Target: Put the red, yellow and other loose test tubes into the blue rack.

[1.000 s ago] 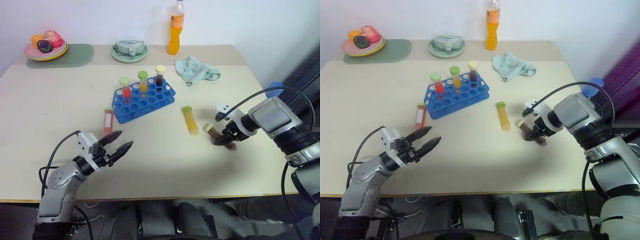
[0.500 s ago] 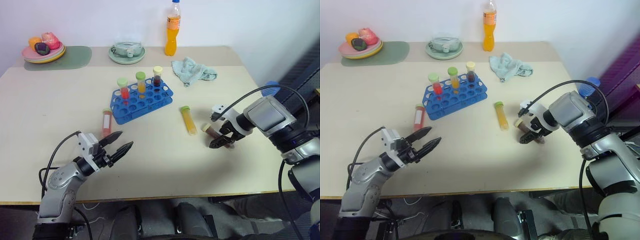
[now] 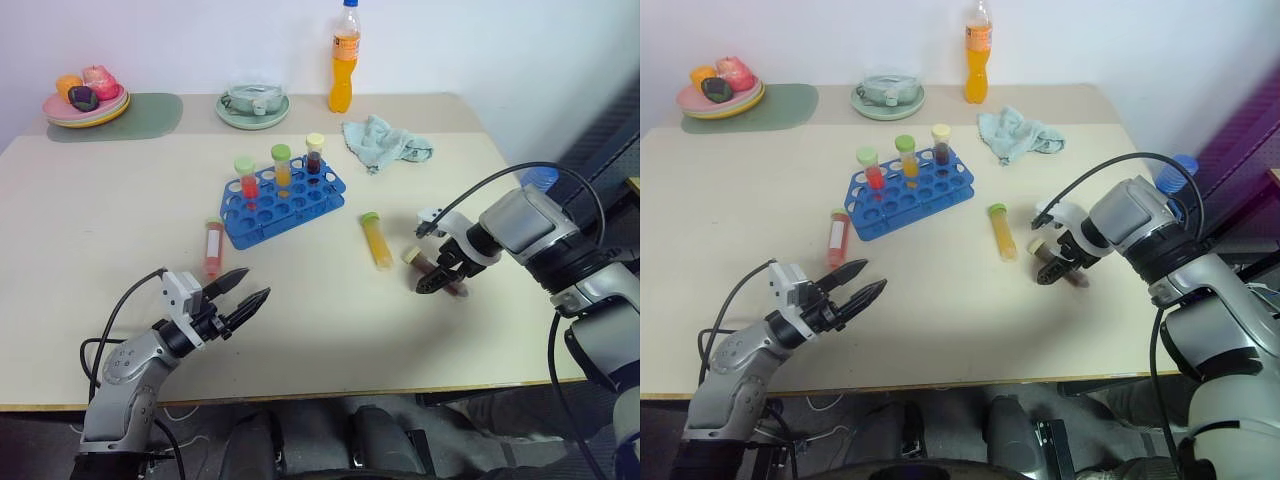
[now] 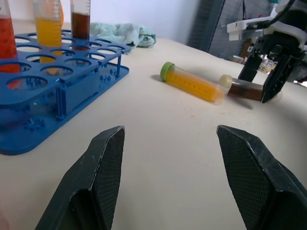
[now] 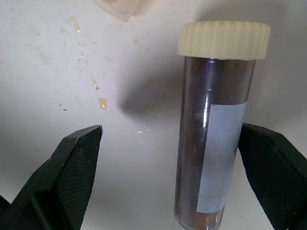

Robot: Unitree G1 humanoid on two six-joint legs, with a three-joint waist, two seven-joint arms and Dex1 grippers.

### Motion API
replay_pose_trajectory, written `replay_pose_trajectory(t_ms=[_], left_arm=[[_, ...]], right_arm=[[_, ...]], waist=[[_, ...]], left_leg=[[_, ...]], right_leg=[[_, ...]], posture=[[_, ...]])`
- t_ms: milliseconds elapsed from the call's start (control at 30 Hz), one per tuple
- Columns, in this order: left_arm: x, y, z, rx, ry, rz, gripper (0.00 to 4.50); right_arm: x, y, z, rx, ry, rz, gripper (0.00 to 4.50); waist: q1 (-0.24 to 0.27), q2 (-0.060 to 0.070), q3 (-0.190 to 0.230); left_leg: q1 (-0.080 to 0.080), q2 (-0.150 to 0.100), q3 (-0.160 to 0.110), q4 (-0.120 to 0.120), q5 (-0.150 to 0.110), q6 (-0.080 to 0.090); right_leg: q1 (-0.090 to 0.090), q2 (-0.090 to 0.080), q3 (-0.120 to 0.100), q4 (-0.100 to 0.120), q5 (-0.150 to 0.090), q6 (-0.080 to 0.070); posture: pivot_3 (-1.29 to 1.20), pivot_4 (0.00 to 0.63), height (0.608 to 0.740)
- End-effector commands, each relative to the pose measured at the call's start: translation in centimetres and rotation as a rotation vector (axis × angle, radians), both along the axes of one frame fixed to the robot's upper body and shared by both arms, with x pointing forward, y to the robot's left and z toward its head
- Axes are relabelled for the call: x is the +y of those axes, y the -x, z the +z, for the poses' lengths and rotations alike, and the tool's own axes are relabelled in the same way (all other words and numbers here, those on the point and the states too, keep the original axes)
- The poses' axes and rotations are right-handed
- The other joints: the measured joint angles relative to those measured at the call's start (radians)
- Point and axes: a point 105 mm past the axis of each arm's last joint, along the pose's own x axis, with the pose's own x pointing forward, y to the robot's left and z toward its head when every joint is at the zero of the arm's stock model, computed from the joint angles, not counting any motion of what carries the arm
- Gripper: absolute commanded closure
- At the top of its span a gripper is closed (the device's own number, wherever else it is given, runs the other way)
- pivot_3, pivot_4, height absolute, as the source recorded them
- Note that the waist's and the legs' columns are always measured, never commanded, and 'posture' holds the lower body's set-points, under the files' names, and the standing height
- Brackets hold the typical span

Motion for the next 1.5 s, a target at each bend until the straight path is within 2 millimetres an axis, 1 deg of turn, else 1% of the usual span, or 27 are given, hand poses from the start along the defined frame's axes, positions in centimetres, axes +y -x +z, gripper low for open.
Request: replay_pose_trajectory(t_ms=[33, 133, 300, 333, 467, 533, 600, 667, 733, 800, 833, 867, 933, 1000, 1033, 1067, 1133, 1200, 1233, 1267, 1333, 1433, 1500], left_arm=[[-0.6, 0.3, 0.9, -0.033, 0.003, -0.020, 1.36], [-0.5, 0.3, 1.0, -0.032, -0.001, -0.016, 1.36], [-0.3, 0.2, 1.2, -0.032, -0.006, -0.013, 1.36], [-0.3, 0.2, 1.2, -0.033, -0.006, -0.013, 1.36], [-0.3, 0.0, 1.2, -0.034, -0.009, -0.014, 1.36], [-0.2, 0.0, 1.3, -0.034, -0.011, -0.016, 1.36], [-0.2, -0.1, 1.3, -0.034, -0.014, -0.017, 1.36], [-0.1, -0.1, 1.4, -0.034, -0.016, -0.018, 1.36], [0.0, -0.1, 1.4, -0.033, -0.018, -0.020, 1.36], [0.0, -0.1, 1.5, -0.033, -0.020, -0.020, 1.36], [0.1, -0.1, 1.5, -0.033, -0.021, -0.020, 1.36], [0.1, -0.2, 1.6, -0.033, -0.024, -0.022, 1.36], [0.2, -0.2, 1.7, -0.035, -0.027, -0.023, 1.36], [0.3, -0.3, 2.0, -0.037, -0.030, -0.024, 1.36], [0.5, -0.3, 2.0, -0.036, -0.037, -0.025, 1.36], [0.6, -0.3, 2.2, -0.037, -0.041, -0.025, 1.36], [0.8, -0.3, 2.4, -0.039, -0.051, -0.026, 1.36], [1.0, -0.3, 2.6, -0.040, -0.053, -0.025, 1.36], [1.1, -0.3, 2.6, -0.039, -0.053, -0.024, 1.36], [1.2, -0.2, 2.7, -0.039, -0.057, -0.023, 1.36], [1.4, -0.1, 3.0, -0.040, -0.062, -0.011, 1.36], [2.0, 0.0, 4.2, -0.076, -0.029, 0.024, 1.36], [2.4, -0.1, 5.1, -0.112, -0.011, 0.050, 1.36]], right_arm=[[-1.0, -0.1, -1.5, 0.015, 0.080, -0.019, 0.02], [-0.7, -0.2, -1.8, 0.016, 0.087, -0.019, 0.90], [-0.3, -0.2, -2.2, 0.014, 0.085, -0.009, 3.55], [-0.2, -0.1, -2.2, 0.013, 0.084, -0.004, 3.81], [-0.4, -0.1, -2.2, 0.007, 0.082, 0.007, 3.81], [-0.5, -0.2, -1.7, -0.021, 0.072, 0.049, 3.81], [0.0, 0.0, -0.7, -0.032, 0.019, 0.098, 3.81], [1.3, -0.2, 1.0, -0.140, -0.053, 0.235, 3.81], [3.2, 0.3, 3.2, -0.178, -0.179, 0.293, 3.81], [6.9, -0.3, 6.6, -0.310, -0.459, 0.316, 3.81], [8.0, -0.7, 7.9, -0.365, -0.563, 0.304, 3.81], [8.9, -1.3, 8.8, -0.442, -0.628, 0.288, 3.81], [10.1, -2.1, 9.9, -0.571, -0.726, 0.281, 3.81], [11.5, -2.6, 10.9, -0.672, -0.894, 0.275, 3.81], [12.0, -2.9, 11.1, -0.715, -0.953, 0.270, 3.81], [13.0, -3.4, 11.5, -0.797, -1.029, 0.263, 3.81], [14.4, -4.4, 11.8, -0.925, -1.098, 0.233, 3.81], [15.2, -5.0, 11.9, -1.007, -1.126, 0.221, 3.81], [15.4, -5.2, 11.9, -1.029, -1.134, 0.219, 3.81], [15.6, -5.9, 11.8, -1.071, -1.140, 0.186, 3.81], [16.0, -7.1, 11.7, -1.120, -1.177, 0.087, 3.81], [16.0, -8.2, 11.2, -1.185, -1.156, 0.007, 3.81], [15.7, -8.7, 11.0, -1.225, -1.131, -0.033, 3.81]], waist=[[0.000, 0.000, 0.000], [0.001, -0.001, -0.001], [0.001, -0.001, -0.001], [0.001, -0.001, -0.001], [0.001, -0.001, -0.001], [0.002, -0.001, -0.001], [0.003, 0.000, 0.000], [0.005, 0.002, 0.001], [0.001, 0.006, 0.004], [-0.003, 0.010, 0.006], [-0.005, 0.012, 0.007], [-0.002, 0.012, 0.008], [0.010, 0.013, 0.009], [0.029, 0.014, 0.009], [0.034, 0.014, 0.009], [0.037, 0.014, 0.009], [0.035, 0.015, 0.010], [0.032, 0.016, 0.010], [0.032, 0.016, 0.011], [0.033, 0.017, 0.011], [0.029, 0.017, 0.012], [0.025, 0.018, 0.013], [0.025, 0.019, 0.013]], left_leg=[[0.000, 0.000, 0.000, 0.000, 0.000, 0.000], [0.000, 0.000, 0.001, 0.000, -0.001, 0.001], [0.000, -0.001, 0.002, -0.006, -0.001, 0.001], [0.000, -0.001, 0.003, -0.007, 0.000, 0.001], [0.000, -0.001, 0.004, -0.009, 0.001, 0.001], [0.000, -0.001, 0.004, -0.009, 0.001, 0.000], [0.000, -0.001, 0.004, -0.009, 0.001, 0.001], [-0.001, -0.001, 0.004, -0.009, 0.001, 0.001], [-0.001, -0.001, 0.004, -0.010, 0.002, 0.003], [-0.002, -0.001, 0.005, -0.011, 0.003, 0.003], [-0.002, -0.001, 0.003, -0.011, 0.003, 0.002], [-0.001, 0.000, 0.002, -0.011, 0.005, -0.001], [-0.002, 0.001, 0.000, -0.011, 0.008, -0.005], [-0.005, 0.001, 0.000, -0.011, 0.009, -0.007], [-0.009, 0.001, 0.000, -0.010, 0.010, -0.008], [-0.012, 0.001, 0.000, -0.009, 0.010, -0.009], [-0.016, 0.000, 0.002, -0.006, 0.010, -0.008], [-0.017, 0.000, 0.004, -0.005, 0.010, -0.008], [-0.017, 0.000, 0.004, -0.005, 0.010, -0.008], [-0.018, 0.000, 0.004, -0.004, 0.010, -0.008], [-0.018, 0.000, 0.003, -0.004, 0.010, -0.008], [-0.017, 0.001, 0.003, -0.003, 0.010, -0.009], [-0.017, 0.001, 0.003, -0.003, 0.011, -0.009]], right_leg=[[0.000, 0.000, 0.000, -0.001, 0.000, -0.001], [0.001, -0.003, -0.003, -0.002, 0.001, -0.001], [-0.001, -0.007, -0.010, -0.005, 0.001, -0.001], [-0.001, -0.007, -0.012, -0.005, 0.001, -0.001], [0.001, -0.009, -0.020, -0.005, 0.001, -0.001], [0.001, -0.012, -0.027, -0.005, 0.001, -0.001], [0.000, -0.013, -0.028, -0.005, 0.001, -0.001], [0.000, -0.013, -0.029, -0.005, 0.001, -0.001], [0.000, -0.013, -0.030, -0.005, 0.002, 0.001], [-0.003, -0.012, -0.030, -0.004, 0.003, 0.003], [-0.004, -0.010, -0.030, -0.003, 0.004, 0.004], [-0.004, -0.007, -0.030, -0.002, 0.005, 0.005], [-0.006, -0.003, -0.031, 0.000, 0.005, 0.006], [-0.009, -0.001, -0.031, 0.000, 0.005, 0.006], [-0.013, -0.001, -0.031, 0.000, 0.005, 0.006], [-0.014, -0.001, -0.031, 0.000, 0.005, 0.007], [-0.017, -0.001, -0.031, 0.000, 0.006, 0.009], [-0.018, -0.001, -0.031, 0.000, 0.007, 0.010], [-0.018, 0.000, -0.031, 0.000, 0.007, 0.010], [-0.018, 0.000, -0.032, 0.000, 0.007, 0.010], [-0.018, 0.000, -0.032, 0.001, 0.007, 0.010], [-0.018, 0.000, -0.031, 0.003, 0.007, 0.010], [-0.018, 0.001, -0.031, 0.003, 0.007, 0.010]], posture=[[0.00, 0.150, 0.740], [0.00, 0.150, 0.740], [0.00, 0.150, 0.740], [0.00, 0.150, 0.740], [0.00, 0.150, 0.740], [0.00, 0.150, 0.740], [0.00, 0.150, 0.740], [0.00, 0.150, 0.740], [0.00, 0.150, 0.740], [0.00, 0.150, 0.740], [0.00, 0.150, 0.740], [0.00, 0.150, 0.740], [0.00, 0.150, 0.740], [0.00, 0.150, 0.740], [0.00, 0.150, 0.740], [0.00, 0.150, 0.740], [0.00, 0.150, 0.740], [0.00, 0.150, 0.740], [0.00, 0.150, 0.740], [0.00, 0.150, 0.740], [0.00, 0.150, 0.740], [0.00, 0.150, 0.740], [0.00, 0.150, 0.740]])
